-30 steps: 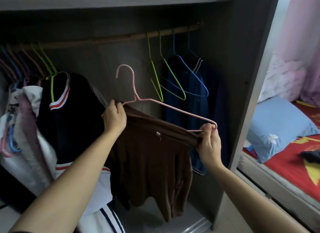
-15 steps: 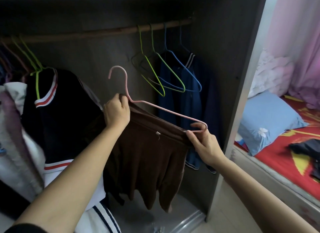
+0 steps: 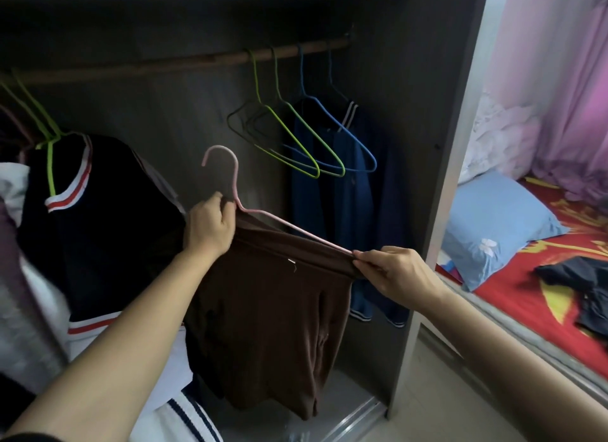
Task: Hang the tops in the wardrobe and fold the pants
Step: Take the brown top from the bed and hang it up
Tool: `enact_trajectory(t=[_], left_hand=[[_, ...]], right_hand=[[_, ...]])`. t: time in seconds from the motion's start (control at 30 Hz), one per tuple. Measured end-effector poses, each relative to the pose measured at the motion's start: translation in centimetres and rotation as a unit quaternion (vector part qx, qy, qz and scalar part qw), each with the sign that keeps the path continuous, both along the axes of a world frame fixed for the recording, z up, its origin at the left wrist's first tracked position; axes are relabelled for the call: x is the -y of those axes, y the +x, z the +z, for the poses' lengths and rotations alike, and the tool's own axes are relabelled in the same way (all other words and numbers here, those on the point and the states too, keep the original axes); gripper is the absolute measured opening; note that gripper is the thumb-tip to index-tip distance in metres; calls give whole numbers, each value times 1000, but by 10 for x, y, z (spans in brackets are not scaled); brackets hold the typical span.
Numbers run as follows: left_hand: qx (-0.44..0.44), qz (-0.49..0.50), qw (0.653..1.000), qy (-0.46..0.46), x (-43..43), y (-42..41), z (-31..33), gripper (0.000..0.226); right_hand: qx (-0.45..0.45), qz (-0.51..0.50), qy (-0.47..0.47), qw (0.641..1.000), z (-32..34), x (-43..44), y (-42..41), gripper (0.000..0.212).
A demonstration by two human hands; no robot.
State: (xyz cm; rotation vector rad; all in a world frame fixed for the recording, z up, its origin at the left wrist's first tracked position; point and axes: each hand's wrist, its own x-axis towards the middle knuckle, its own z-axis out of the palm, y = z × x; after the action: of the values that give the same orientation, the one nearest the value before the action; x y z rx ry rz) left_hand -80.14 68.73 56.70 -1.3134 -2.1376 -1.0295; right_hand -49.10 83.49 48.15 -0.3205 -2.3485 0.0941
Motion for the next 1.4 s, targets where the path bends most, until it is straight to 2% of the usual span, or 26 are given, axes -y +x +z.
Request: enact_trajectory(t=[0.1, 0.23, 0.33, 0.5, 0.67, 0.8, 1.03, 1.13, 1.2, 1.4], left_hand=[[-4, -55, 998, -23, -3, 4, -9, 45], [45, -9, 999, -28, -8, 7, -13, 59], [84, 20, 996, -21, -13, 9, -11, 50], [130, 39, 991, -8, -9, -5, -3, 39], [91, 22, 995, -25, -14, -3, -4, 35], [42, 18, 998, -41, -17, -9, -9, 50], [-21, 35, 994, -105, -8, -15, -5, 51], [-53, 32, 990, -123, -6, -16, -7, 55], [-69, 19, 988, -139, -8, -15, -8, 57], [-110, -17, 982, -150, -16, -9, -4, 59]], right_hand=[[55, 12, 25, 998, 7, -4, 2, 36], [54, -15, 8, 998, 9, -8, -1, 39], [42, -35, -18, 998, 8, -5, 0, 33], [94, -28, 21, 995, 8, -11, 4, 30], [89, -43, 44, 994, 18, -23, -8, 37], [104, -37, 73, 991, 18, -21, -17, 38], [156, -12, 77, 985, 10, -24, -3, 34], [147, -11, 141, 979, 10, -27, 0, 17], [172, -20, 188, 967, 13, -28, 1, 9], [197, -40, 238, 950, 26, -35, 8, 10]])
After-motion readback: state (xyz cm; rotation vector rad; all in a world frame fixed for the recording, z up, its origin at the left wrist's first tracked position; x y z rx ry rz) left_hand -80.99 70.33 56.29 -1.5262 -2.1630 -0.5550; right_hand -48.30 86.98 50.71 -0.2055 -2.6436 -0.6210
